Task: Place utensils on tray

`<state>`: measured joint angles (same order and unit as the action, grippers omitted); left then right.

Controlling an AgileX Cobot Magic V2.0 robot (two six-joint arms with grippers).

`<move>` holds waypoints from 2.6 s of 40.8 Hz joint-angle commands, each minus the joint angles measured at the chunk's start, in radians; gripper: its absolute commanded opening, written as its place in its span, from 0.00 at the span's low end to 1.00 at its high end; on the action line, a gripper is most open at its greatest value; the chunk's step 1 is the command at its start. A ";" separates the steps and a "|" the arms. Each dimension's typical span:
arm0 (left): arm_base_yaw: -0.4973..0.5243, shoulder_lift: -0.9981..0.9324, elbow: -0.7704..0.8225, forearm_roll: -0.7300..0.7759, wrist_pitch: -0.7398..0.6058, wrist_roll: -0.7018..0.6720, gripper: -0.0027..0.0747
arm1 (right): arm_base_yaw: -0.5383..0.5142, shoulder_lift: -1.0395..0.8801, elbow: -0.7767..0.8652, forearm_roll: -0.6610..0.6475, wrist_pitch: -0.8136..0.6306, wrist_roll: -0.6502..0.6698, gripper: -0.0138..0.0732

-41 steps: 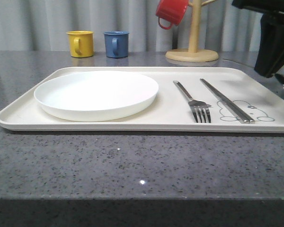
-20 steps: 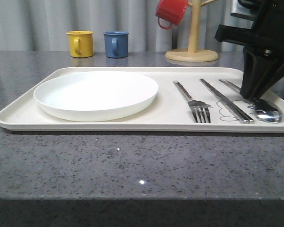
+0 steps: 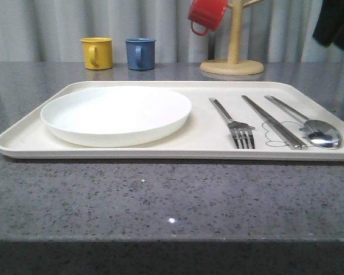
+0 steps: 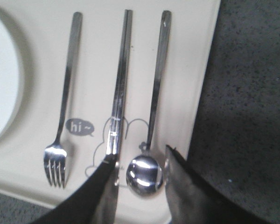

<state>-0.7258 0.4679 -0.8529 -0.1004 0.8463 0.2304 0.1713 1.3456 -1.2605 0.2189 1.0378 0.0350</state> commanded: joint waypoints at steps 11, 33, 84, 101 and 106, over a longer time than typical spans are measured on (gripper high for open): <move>-0.006 0.006 -0.022 -0.015 -0.087 -0.008 0.58 | -0.001 -0.478 0.172 -0.115 0.058 -0.035 0.48; -0.006 0.008 -0.022 -0.015 -0.091 -0.008 0.58 | -0.001 -1.061 0.434 -0.117 0.081 -0.035 0.48; -0.006 0.005 -0.017 -0.034 -0.091 -0.008 0.01 | -0.001 -1.091 0.445 -0.121 0.067 -0.035 0.03; 0.335 -0.270 0.350 0.038 -0.410 -0.006 0.01 | -0.001 -1.091 0.445 -0.121 0.066 -0.035 0.03; 0.424 -0.329 0.504 0.038 -0.555 -0.006 0.01 | -0.001 -1.091 0.445 -0.121 0.066 -0.035 0.03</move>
<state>-0.3409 0.1502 -0.3907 -0.0581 0.4528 0.2298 0.1713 0.2400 -0.7956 0.1065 1.1764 0.0130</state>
